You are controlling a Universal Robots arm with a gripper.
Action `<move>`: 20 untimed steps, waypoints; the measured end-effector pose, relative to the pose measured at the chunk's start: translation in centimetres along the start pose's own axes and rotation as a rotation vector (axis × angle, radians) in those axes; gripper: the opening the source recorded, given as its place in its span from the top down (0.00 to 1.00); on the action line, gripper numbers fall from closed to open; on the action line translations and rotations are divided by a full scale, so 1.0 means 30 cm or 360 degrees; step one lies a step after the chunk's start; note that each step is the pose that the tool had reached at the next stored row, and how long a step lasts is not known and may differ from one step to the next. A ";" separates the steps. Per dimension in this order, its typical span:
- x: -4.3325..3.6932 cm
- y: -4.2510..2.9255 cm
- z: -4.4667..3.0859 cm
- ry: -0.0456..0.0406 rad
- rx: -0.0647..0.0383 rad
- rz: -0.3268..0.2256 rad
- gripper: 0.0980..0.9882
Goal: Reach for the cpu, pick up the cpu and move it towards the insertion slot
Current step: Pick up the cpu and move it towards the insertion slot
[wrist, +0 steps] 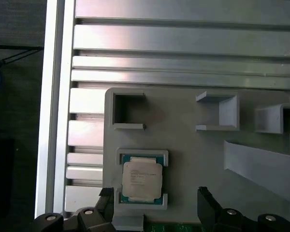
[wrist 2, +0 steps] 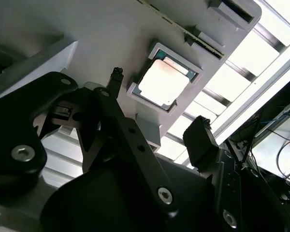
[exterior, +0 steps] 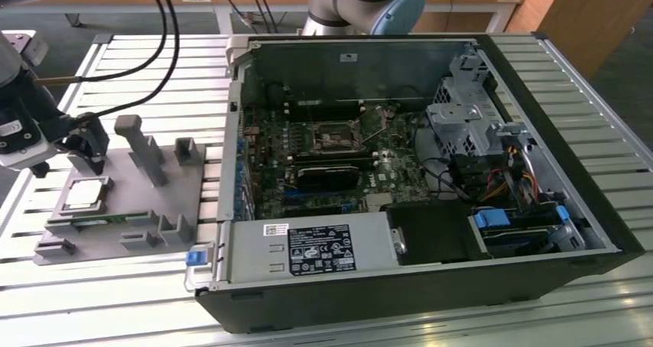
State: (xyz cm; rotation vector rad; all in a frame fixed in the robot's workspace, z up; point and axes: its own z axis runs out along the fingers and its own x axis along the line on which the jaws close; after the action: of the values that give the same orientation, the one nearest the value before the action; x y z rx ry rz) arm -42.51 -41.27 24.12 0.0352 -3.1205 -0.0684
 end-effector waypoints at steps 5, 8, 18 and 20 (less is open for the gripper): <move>0.003 -0.008 0.011 0.0000 -0.0006 0.0000 0.24; 0.004 -0.012 0.018 0.0000 -0.0007 0.0000 0.24; 0.003 -0.020 0.045 0.0000 -0.0008 0.0000 0.24; 0.003 -0.022 0.051 0.0000 -0.0009 0.0000 0.24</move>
State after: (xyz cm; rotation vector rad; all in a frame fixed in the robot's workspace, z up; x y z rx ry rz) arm -42.63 -41.86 22.58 0.0354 -3.1203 -0.0774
